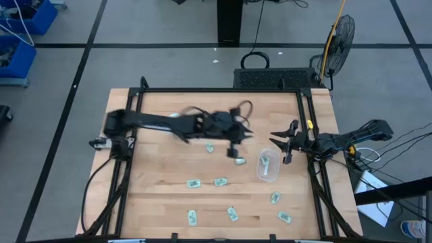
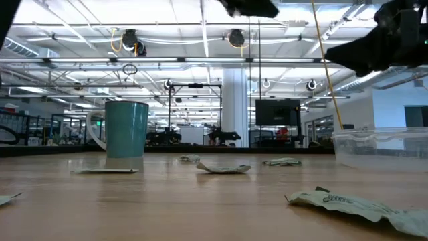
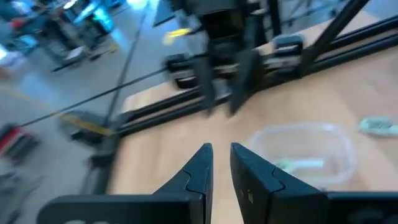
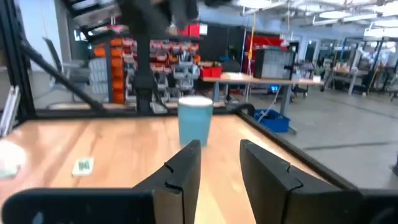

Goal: Pick and place Stevia / Truvia into bins
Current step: Put the white stevia packet into the container

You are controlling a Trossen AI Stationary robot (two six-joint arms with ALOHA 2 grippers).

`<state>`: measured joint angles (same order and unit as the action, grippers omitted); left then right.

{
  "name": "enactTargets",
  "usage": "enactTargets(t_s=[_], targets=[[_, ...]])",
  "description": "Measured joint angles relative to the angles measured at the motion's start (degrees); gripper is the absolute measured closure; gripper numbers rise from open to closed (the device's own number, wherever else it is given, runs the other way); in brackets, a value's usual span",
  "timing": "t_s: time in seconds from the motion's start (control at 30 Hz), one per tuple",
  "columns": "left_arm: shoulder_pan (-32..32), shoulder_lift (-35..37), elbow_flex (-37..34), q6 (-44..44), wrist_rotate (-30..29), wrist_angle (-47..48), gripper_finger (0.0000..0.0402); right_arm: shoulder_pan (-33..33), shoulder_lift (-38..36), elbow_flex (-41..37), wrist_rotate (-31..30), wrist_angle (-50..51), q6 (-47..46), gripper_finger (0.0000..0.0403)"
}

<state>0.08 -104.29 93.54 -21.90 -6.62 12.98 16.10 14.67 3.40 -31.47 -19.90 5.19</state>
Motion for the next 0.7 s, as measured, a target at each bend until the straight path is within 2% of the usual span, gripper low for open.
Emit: enactTargets(t_s=[0.07, 0.27, 0.43, 0.57, 0.7], targets=[[0.2, 4.7, 0.0, -1.2, -3.1, 6.0, 0.0341, 0.0, 4.4, 0.7, 0.1, -4.1, 0.5, 0.0298], [1.0, 17.0, 0.0, -2.8, -12.2, 21.7, 0.0341, 0.0, 21.7, 9.2, 0.0, -5.8, -1.0, 0.0298], [2.3, 24.7, 0.0, 1.9, -14.5, 33.1, 0.0341, -1.0, 38.6, 19.4, 0.5, -5.1, -1.0, 0.0298], [3.1, 28.7, 0.0, 6.5, -14.5, 40.6, 0.0341, -2.1, 49.9, 27.7, 3.7, 3.6, -4.6, 0.0298], [3.7, 30.3, 0.0, 9.0, -14.5, 46.4, 0.0341, -2.8, 57.5, 35.1, 11.4, 15.6, -12.3, 0.0298]])
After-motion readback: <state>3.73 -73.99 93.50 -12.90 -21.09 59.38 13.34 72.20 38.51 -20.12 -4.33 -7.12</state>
